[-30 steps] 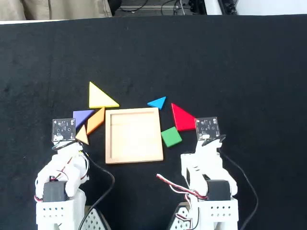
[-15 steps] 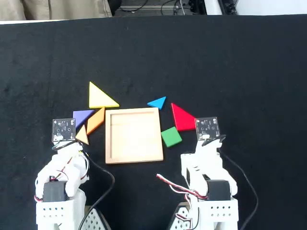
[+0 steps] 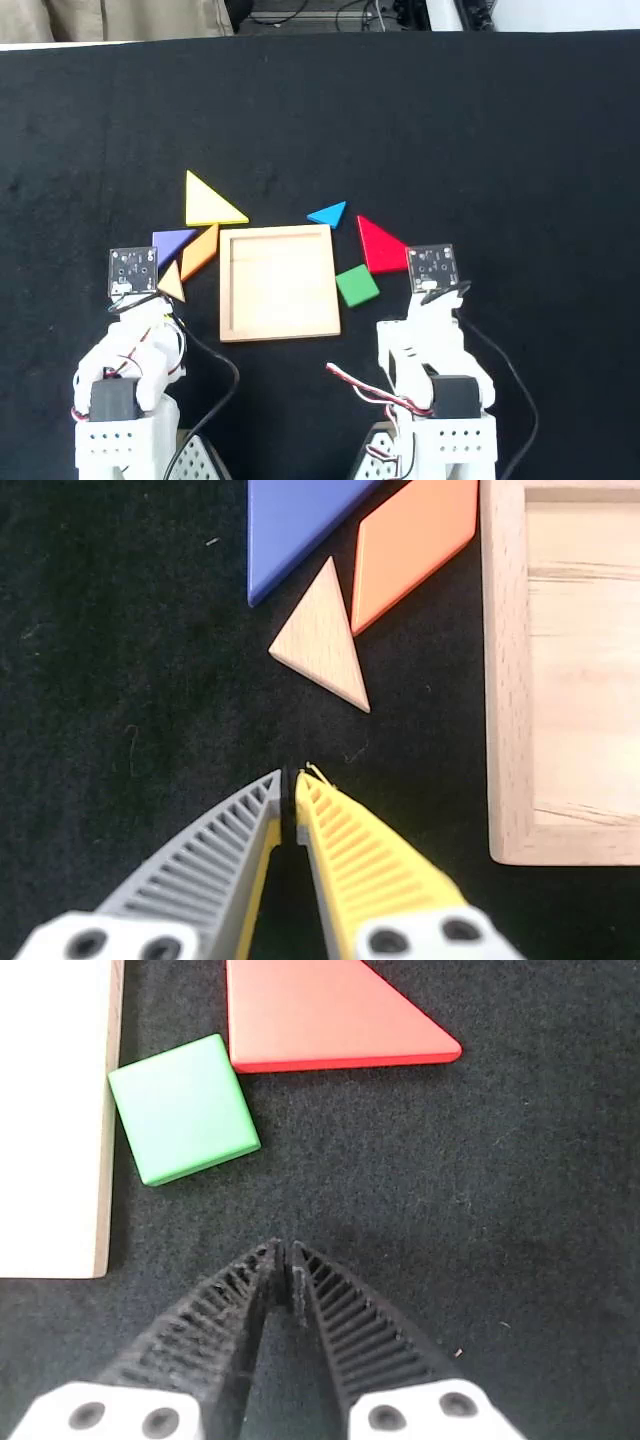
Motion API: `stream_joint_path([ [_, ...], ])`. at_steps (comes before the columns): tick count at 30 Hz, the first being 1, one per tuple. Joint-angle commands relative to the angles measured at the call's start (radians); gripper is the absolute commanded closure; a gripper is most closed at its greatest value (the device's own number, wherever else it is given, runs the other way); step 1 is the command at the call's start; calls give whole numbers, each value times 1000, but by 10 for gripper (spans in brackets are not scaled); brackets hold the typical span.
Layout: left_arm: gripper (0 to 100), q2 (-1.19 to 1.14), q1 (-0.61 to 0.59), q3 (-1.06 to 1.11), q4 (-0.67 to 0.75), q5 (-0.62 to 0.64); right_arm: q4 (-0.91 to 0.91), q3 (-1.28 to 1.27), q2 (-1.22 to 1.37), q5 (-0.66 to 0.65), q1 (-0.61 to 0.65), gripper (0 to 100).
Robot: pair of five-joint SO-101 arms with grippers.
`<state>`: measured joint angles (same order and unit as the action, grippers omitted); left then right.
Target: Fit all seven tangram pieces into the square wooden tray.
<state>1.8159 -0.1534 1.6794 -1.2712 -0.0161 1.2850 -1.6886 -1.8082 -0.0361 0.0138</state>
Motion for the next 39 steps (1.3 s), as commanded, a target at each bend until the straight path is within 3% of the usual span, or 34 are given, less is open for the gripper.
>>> stream_joint_path([
  [1,959,8,-12,19,-3,8,5,2,-54,6,-14,987],
  [32,960,8,-2,19,-3,8,5,2,-54,8,-12,987],
  [39,957,8,-2,19,227,9,5,2,-54,9,-11,987],
])
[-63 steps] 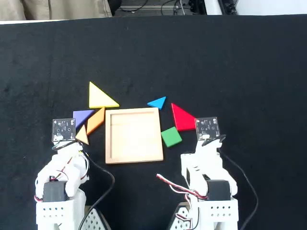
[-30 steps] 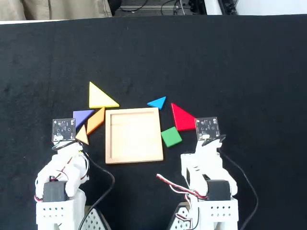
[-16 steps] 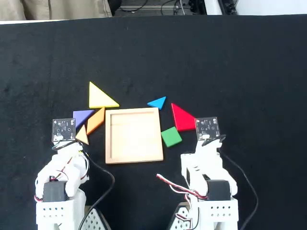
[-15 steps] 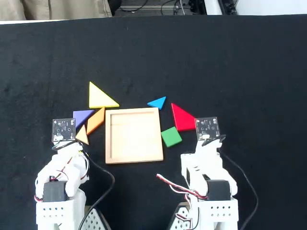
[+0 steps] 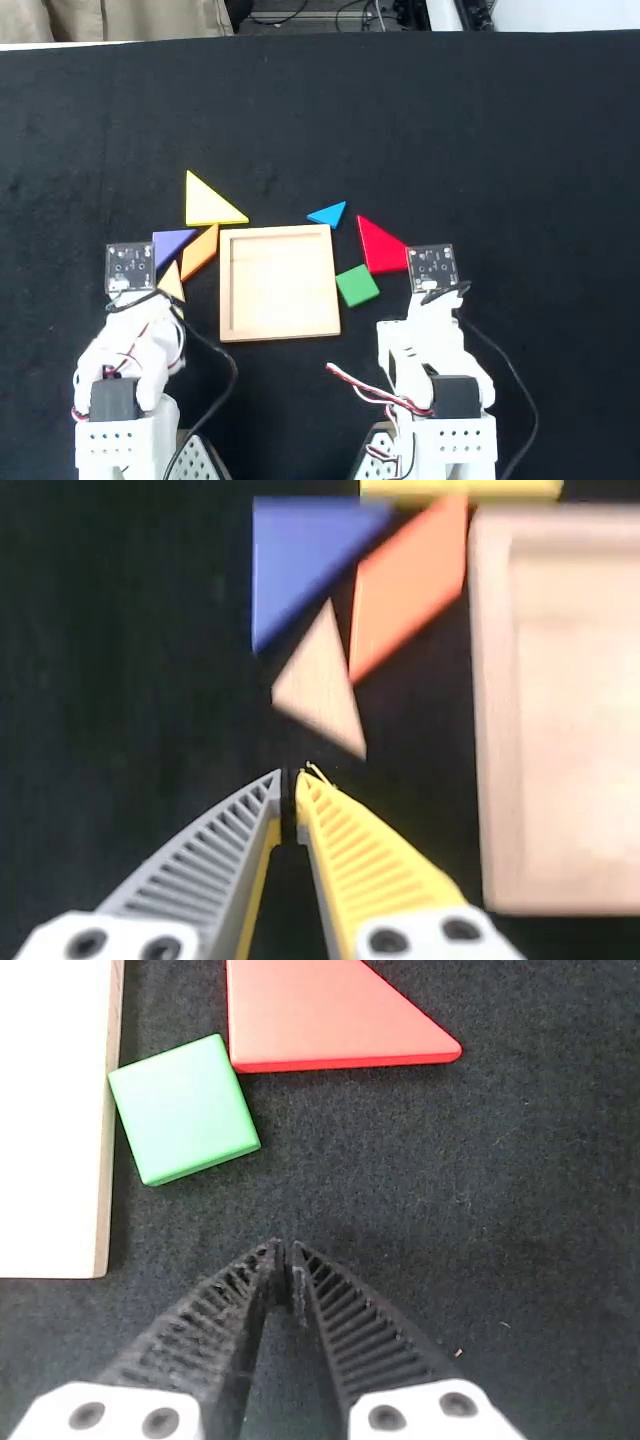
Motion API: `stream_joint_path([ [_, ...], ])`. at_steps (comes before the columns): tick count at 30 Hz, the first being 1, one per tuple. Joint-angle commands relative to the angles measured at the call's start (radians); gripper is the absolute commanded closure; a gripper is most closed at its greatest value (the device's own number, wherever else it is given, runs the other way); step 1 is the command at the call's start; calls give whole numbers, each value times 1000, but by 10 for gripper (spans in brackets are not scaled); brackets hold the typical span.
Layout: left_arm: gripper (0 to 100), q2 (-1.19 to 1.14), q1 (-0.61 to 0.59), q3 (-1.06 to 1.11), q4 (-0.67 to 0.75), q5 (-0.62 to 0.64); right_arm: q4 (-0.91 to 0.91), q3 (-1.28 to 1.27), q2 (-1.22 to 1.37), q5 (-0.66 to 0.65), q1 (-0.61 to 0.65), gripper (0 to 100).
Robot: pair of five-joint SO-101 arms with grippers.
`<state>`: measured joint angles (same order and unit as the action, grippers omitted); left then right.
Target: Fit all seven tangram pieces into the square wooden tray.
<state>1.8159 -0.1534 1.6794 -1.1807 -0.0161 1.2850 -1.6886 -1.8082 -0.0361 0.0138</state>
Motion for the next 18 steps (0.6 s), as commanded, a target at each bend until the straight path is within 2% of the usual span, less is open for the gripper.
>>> stream_joint_path([
  [1,957,8,1,19,184,9,5,2,-54,9,-11,987],
  [6,957,8,2,19,376,9,-5,2,-54,11,-11,987],
  [15,955,8,2,18,411,2,-331,2,-54,3,-8,987],
  [18,955,8,2,19,486,8,-402,2,-54,3,3,987],
])
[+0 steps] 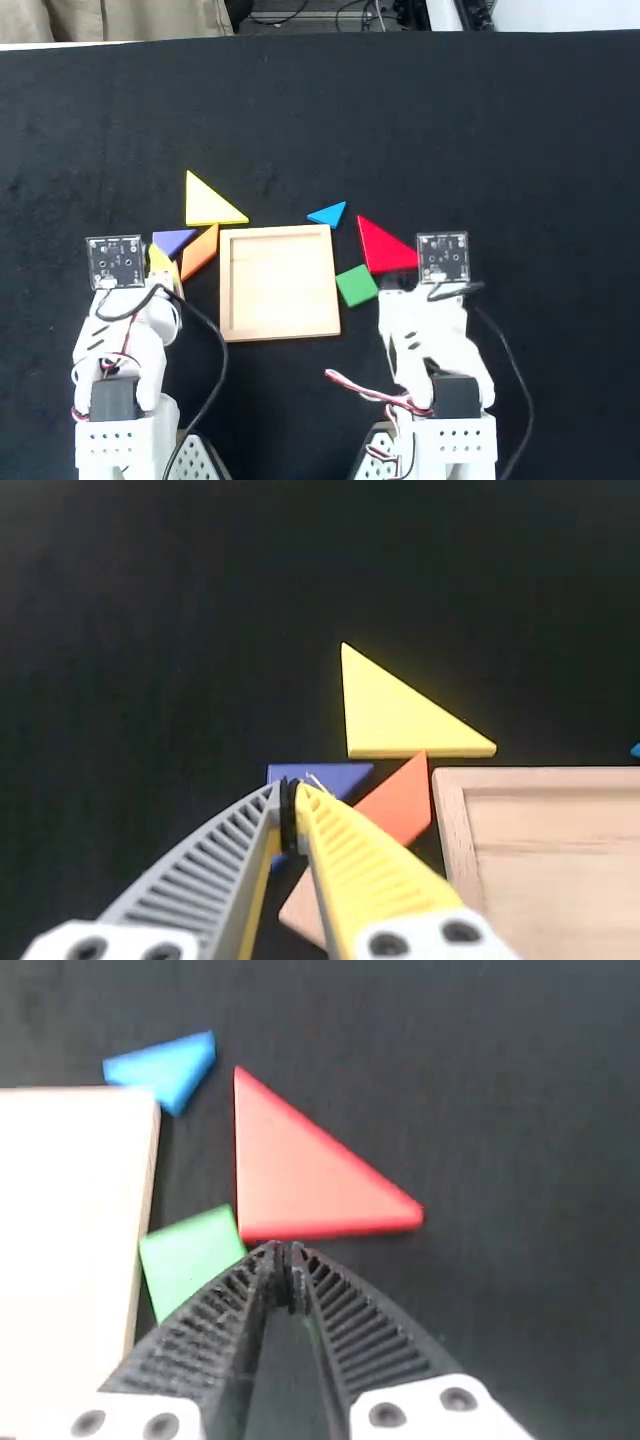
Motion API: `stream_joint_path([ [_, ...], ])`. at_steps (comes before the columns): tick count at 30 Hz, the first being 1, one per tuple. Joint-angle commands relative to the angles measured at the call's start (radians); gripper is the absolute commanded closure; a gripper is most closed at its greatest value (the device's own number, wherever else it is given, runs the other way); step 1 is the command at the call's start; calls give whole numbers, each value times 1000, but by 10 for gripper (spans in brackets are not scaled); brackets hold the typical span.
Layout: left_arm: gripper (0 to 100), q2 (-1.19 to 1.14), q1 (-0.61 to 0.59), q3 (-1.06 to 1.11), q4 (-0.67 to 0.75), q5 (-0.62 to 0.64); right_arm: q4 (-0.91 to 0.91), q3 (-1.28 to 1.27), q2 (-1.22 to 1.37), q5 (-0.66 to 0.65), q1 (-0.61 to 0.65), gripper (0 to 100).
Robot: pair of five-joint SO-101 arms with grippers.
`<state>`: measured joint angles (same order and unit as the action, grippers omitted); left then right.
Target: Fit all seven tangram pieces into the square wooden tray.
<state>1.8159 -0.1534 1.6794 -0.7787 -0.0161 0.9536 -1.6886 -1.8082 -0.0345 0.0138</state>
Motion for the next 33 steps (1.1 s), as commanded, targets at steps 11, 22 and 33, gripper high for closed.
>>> stream_joint_path([
  [11,955,8,-7,19,155,-43,-91,18,-53,-157,-2,987],
  [22,955,6,62,-157,-101,-29,123,259,-28,-258,14,977],
  [33,955,-9,65,-395,-101,43,69,642,386,-261,15,903],
])
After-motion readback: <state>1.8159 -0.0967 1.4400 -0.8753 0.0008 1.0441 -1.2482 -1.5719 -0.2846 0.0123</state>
